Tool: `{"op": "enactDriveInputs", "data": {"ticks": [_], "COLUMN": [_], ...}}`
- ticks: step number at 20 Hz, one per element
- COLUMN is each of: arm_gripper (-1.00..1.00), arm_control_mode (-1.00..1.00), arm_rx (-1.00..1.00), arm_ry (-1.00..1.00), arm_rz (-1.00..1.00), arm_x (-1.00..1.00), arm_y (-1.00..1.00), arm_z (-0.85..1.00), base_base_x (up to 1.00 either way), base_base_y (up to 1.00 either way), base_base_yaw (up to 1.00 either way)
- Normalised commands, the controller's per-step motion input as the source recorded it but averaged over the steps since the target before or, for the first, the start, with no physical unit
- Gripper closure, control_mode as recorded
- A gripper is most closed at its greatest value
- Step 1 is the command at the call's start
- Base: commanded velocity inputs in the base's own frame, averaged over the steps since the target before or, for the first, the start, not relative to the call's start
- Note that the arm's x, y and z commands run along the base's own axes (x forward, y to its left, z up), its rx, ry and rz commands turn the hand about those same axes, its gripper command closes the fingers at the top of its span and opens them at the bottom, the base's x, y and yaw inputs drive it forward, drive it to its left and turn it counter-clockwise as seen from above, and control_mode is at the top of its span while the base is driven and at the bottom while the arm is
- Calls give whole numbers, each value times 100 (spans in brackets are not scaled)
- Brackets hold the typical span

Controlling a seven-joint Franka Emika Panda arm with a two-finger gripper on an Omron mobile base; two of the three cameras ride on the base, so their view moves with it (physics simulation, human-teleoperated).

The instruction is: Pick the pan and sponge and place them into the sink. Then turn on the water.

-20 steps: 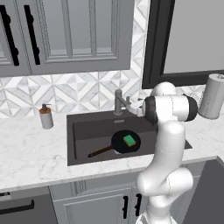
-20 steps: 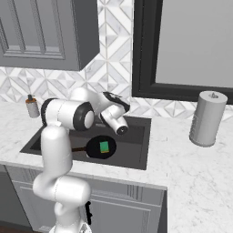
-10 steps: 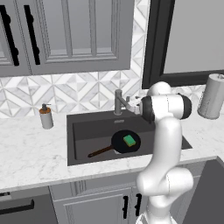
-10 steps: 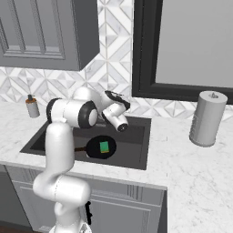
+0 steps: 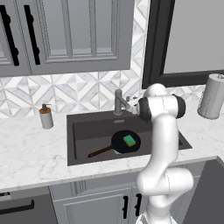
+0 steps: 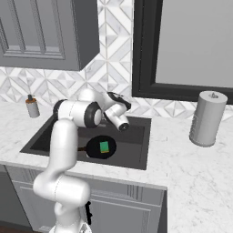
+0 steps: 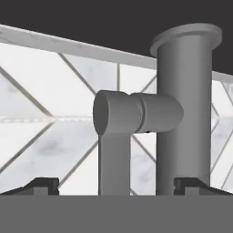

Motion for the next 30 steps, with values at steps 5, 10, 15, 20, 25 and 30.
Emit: {"op": "enactDriveInputs", "data": {"ticks": [5,10,15,20,25,30], "arm_gripper": [-100,-100,-100,100,100,100], "arm_control_mode": [-100,-100,-100,-100,-100,-100], "arm_rx": [0,0,0,0,2,12], "arm_ry": [0,0,0,-2,0,0], "arm_rz": [0,0,0,-1,0,-5], "arm_x": [24,22,26,8,3,14], "arm_y": [0,0,4,1,-8,-42], "arm_z": [-17,-1,0,0,0,9], "base_base_x": [0,0,0,0,0,0], "base_base_y": [0,0,0,0,0,0], "base_base_yaw": [0,0,0,0,0,0]}}
